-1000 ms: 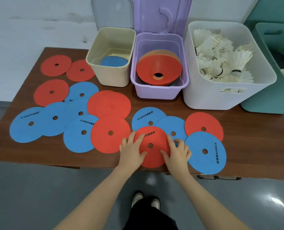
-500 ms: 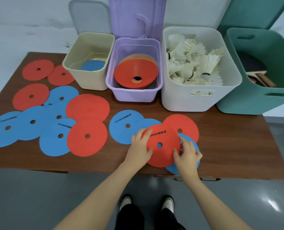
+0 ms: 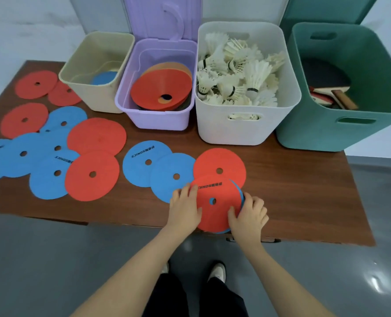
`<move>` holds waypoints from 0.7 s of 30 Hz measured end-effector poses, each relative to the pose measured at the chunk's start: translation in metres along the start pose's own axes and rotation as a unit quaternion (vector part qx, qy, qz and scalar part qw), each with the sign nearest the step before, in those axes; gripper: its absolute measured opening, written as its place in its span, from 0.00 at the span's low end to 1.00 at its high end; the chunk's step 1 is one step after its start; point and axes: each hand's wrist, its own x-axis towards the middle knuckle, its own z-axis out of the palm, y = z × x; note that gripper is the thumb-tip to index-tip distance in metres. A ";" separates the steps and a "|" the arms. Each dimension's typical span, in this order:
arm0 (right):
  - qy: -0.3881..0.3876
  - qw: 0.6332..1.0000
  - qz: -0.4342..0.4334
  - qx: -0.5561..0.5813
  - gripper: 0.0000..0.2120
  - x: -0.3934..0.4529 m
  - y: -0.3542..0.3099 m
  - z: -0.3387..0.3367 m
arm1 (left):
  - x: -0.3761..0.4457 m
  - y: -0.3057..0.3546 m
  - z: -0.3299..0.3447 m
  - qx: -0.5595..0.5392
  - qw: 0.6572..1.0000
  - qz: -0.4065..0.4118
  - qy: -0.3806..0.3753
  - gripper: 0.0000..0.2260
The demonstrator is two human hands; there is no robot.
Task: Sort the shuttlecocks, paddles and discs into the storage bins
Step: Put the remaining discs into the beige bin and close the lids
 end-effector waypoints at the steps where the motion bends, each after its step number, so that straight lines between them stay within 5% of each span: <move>1: -0.001 1.000 -0.002 0.004 0.25 0.000 -0.001 0.000 | -0.001 0.001 -0.001 -0.002 1.000 -0.002 -0.008 0.30; 14: -0.077 0.973 -0.072 0.205 0.22 0.018 0.011 -0.027 | -0.002 0.013 0.011 -0.152 0.987 -0.039 0.032 0.35; 21: -0.098 0.970 -0.050 0.217 0.18 0.025 0.012 -0.029 | 0.002 0.012 0.010 -0.270 0.958 -0.082 0.054 0.27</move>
